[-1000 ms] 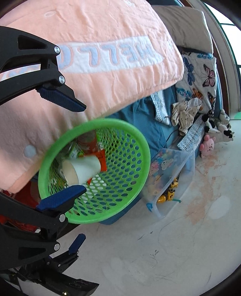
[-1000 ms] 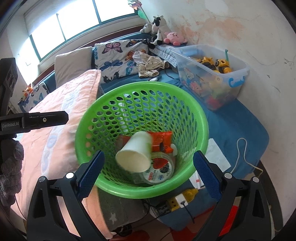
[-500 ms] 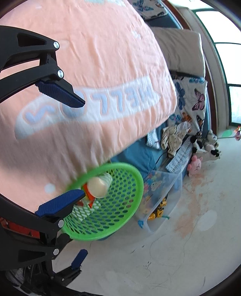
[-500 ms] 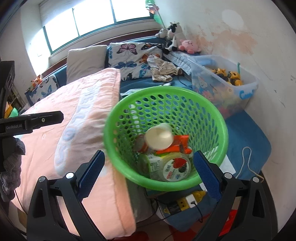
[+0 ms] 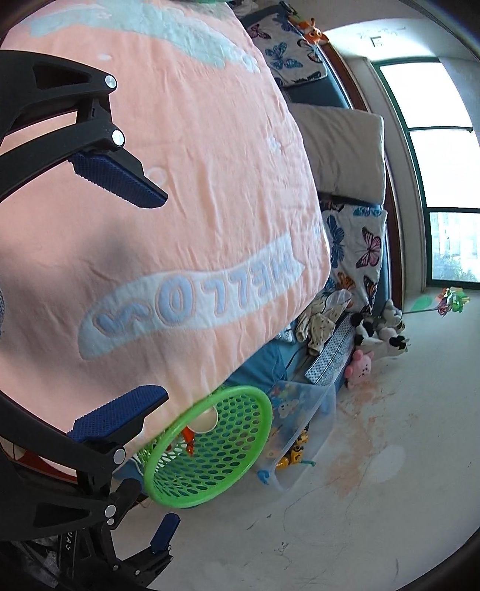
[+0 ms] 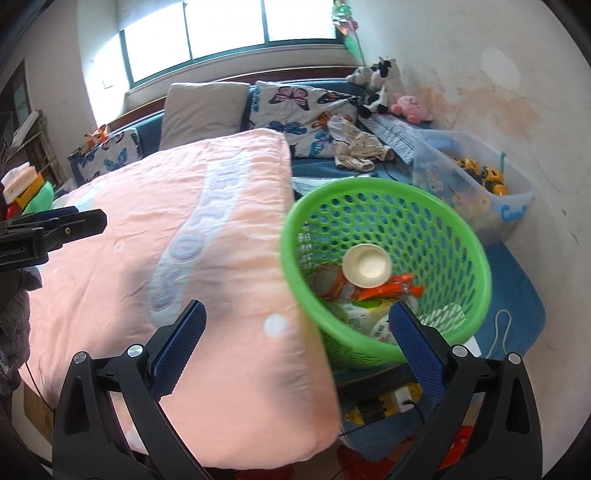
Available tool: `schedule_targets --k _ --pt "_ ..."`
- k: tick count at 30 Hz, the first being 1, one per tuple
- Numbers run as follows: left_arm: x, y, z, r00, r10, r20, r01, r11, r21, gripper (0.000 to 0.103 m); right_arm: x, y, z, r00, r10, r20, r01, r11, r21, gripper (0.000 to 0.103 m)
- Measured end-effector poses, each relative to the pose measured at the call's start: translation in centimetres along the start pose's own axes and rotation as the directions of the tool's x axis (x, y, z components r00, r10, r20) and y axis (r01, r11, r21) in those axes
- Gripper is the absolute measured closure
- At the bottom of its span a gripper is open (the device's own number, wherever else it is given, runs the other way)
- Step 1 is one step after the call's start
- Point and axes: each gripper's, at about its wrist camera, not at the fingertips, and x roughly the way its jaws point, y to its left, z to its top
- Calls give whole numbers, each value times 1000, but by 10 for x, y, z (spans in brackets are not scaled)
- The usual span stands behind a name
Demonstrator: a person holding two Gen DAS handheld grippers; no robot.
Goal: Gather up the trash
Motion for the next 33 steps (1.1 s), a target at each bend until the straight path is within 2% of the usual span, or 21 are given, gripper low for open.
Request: schedule_targets --k 6,17,24,33 --pt "-21 22 -18 999 32 34 -30 999 -39 8 -1 22 -4 1000 -1 9 1 999 -46 5" --pt "-39 53 -52 996 85 34 -81 992 -97 7 -3 40 -13 1000 22 12 -22 999 -42 4" --pt "-47 60 -62 991 124 45 -118 987 -110 7 -7 52 -14 999 25 32 -23 998 -65 4" --pt "-54 64 -71 986 158 48 -151 979 -134 7 -5 63 -18 997 68 31 -66 995 -70 4"
